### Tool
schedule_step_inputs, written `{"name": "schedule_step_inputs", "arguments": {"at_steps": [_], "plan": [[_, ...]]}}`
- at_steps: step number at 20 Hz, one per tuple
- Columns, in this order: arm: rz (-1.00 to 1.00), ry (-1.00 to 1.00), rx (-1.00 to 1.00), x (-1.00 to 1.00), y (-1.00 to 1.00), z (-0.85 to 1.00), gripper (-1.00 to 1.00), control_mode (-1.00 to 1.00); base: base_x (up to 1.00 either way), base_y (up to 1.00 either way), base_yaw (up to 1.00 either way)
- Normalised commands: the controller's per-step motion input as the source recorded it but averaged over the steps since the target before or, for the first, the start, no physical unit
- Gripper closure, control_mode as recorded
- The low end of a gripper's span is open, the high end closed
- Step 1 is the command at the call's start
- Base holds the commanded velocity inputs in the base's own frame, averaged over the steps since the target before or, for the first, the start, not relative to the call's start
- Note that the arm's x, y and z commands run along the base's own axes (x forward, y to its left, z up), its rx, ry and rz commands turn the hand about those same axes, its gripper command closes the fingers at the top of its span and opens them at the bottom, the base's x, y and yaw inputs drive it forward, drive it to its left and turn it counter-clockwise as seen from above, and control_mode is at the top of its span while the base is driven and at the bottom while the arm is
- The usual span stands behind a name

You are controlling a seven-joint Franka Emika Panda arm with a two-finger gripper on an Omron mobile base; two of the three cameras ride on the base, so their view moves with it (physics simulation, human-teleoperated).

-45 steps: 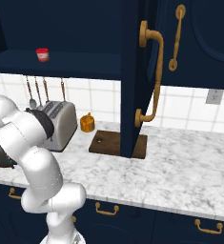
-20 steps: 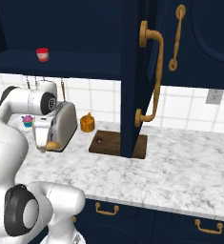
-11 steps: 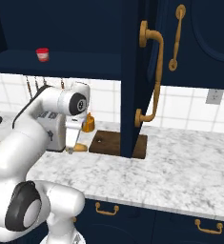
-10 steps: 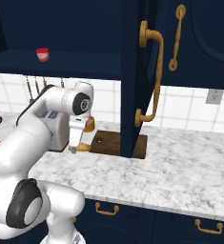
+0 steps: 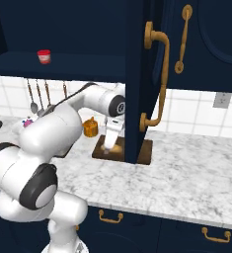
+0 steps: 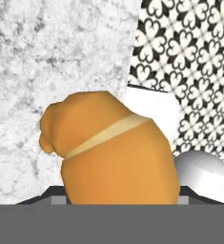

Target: From the different types of pastries on the counter, select a croissant and place it on the cutting board. Then retrieve a jar of jam from the cabinet and place it alongside the croissant on the cutting board.

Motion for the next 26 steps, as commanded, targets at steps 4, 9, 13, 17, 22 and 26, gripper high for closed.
{"name": "schedule_step_inputs", "arguments": {"at_steps": [4,9,13,17,22,26], "plan": [[0.00,-0.07,0.00,0.09,0.00,-0.10,1.00,-1.00,0.00,0.00,0.00],[-0.07,-0.36,0.00,0.46,0.00,-0.10,1.00,-1.00,0.00,0.00,0.00],[-0.11,-0.42,0.00,0.28,0.00,-0.16,1.00,-1.00,0.00,0.00,0.00],[-0.02,-0.05,-0.04,0.01,0.06,-0.09,1.00,-1.00,0.00,0.00,0.00],[-0.10,-0.02,-0.07,0.57,-0.01,-0.36,1.00,-1.00,0.00,0.00,0.00],[-0.16,0.00,0.00,0.82,-0.16,-0.34,1.00,-1.00,0.00,0.00,0.00]]}}
